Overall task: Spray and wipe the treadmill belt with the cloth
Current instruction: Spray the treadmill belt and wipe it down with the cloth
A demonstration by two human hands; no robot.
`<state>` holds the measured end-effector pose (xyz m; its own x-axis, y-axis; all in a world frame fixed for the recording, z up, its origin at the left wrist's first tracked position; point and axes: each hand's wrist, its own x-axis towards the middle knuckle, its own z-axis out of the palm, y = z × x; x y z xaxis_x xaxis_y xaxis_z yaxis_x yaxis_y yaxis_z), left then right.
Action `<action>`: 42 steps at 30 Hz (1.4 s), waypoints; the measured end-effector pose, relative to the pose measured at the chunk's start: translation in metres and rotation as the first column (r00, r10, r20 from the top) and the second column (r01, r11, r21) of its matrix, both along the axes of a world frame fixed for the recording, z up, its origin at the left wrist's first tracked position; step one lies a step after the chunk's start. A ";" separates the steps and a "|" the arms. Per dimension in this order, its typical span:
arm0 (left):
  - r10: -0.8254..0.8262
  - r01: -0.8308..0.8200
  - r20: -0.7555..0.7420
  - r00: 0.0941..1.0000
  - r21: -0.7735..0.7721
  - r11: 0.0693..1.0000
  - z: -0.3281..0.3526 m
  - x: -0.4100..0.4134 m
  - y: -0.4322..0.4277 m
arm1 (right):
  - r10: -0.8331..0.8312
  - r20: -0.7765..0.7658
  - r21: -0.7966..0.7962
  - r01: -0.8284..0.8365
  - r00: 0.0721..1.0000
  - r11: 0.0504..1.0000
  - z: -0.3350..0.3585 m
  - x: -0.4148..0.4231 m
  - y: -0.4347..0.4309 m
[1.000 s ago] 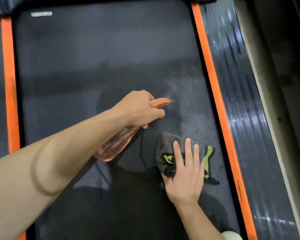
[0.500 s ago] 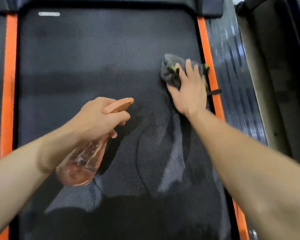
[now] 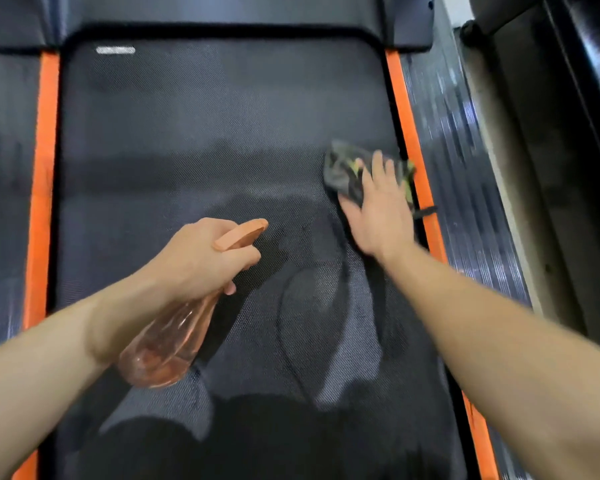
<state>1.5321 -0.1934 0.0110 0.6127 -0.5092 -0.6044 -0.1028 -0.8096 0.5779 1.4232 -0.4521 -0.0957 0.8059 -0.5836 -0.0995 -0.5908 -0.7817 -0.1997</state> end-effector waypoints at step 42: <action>0.013 -0.035 -0.156 0.988 -0.139 0.990 -0.010 -0.026 -0.089 | -0.043 -0.100 0.121 0.055 0.994 0.991 0.005 -0.090 0.075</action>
<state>1.5060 -0.2821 0.0006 0.5311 -0.5821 -0.6157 0.0149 -0.7202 0.6937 1.3330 -0.3767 -0.0903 0.7597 -0.6007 -0.2491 -0.6490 -0.7243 -0.2327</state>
